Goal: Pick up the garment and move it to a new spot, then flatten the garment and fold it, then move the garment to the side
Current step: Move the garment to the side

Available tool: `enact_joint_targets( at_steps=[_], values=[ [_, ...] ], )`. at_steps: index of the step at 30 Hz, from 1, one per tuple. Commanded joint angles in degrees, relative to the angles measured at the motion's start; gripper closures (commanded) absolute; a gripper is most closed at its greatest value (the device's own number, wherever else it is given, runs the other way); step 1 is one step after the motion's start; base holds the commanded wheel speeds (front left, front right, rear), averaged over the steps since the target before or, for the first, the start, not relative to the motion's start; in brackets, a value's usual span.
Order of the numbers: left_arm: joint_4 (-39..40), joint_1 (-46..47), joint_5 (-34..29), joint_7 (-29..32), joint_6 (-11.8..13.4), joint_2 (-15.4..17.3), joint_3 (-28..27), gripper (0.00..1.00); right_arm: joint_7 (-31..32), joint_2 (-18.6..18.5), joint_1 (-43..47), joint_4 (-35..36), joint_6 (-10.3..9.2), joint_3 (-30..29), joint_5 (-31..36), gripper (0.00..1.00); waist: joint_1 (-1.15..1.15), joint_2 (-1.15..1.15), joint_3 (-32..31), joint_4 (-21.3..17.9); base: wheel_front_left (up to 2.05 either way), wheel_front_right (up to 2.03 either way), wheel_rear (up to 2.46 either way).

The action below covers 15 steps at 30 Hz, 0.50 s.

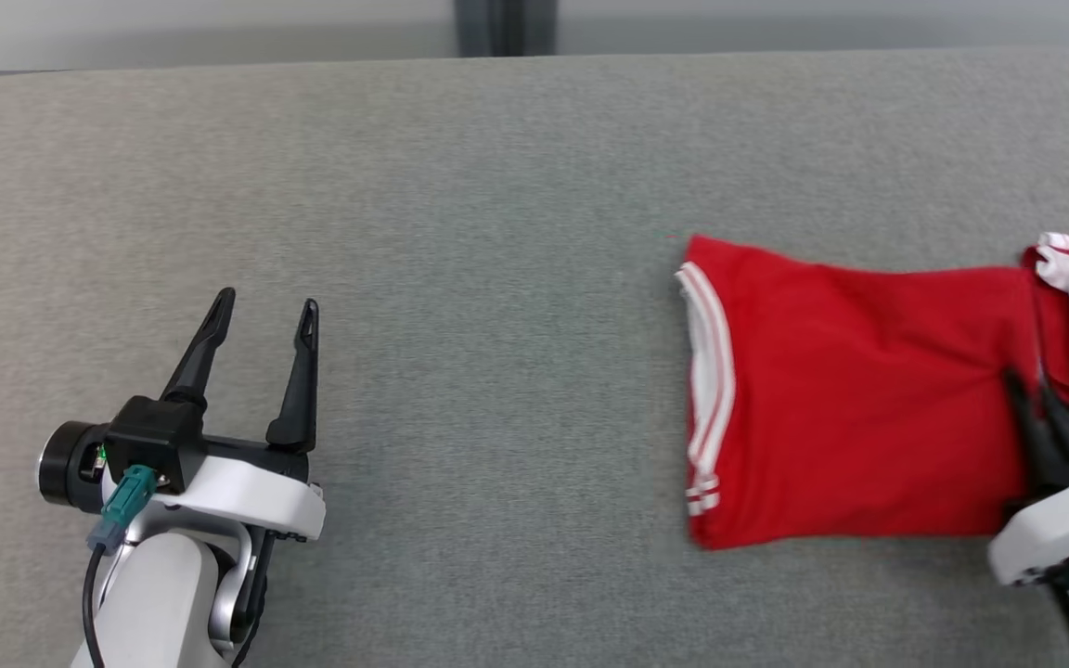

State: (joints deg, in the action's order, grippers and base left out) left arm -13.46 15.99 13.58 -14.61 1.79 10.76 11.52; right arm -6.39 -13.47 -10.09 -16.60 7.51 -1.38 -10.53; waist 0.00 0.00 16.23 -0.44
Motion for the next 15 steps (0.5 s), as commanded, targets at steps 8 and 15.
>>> enact_joint_targets(
  at_steps=[8, 15],
  values=[
    [1.5, 2.5, -0.6, 1.2, -0.3, 2.0, 0.2, 0.0, 0.4, -9.5, -6.9, 1.8, -0.02, -4.6, 1.6, 1.0, 0.0, 0.0, 4.3, -6.2, 0.0, 0.0, 0.0],
    [1.3, 3.8, -0.8, 2.0, -0.7, 2.3, 1.1, 0.0, -1.0, -12.7, -13.6, -4.1, -0.02, -7.7, 1.0, 1.0, 0.0, 0.0, 5.6, -7.3, 0.0, 0.0, 0.0]
  ],
)
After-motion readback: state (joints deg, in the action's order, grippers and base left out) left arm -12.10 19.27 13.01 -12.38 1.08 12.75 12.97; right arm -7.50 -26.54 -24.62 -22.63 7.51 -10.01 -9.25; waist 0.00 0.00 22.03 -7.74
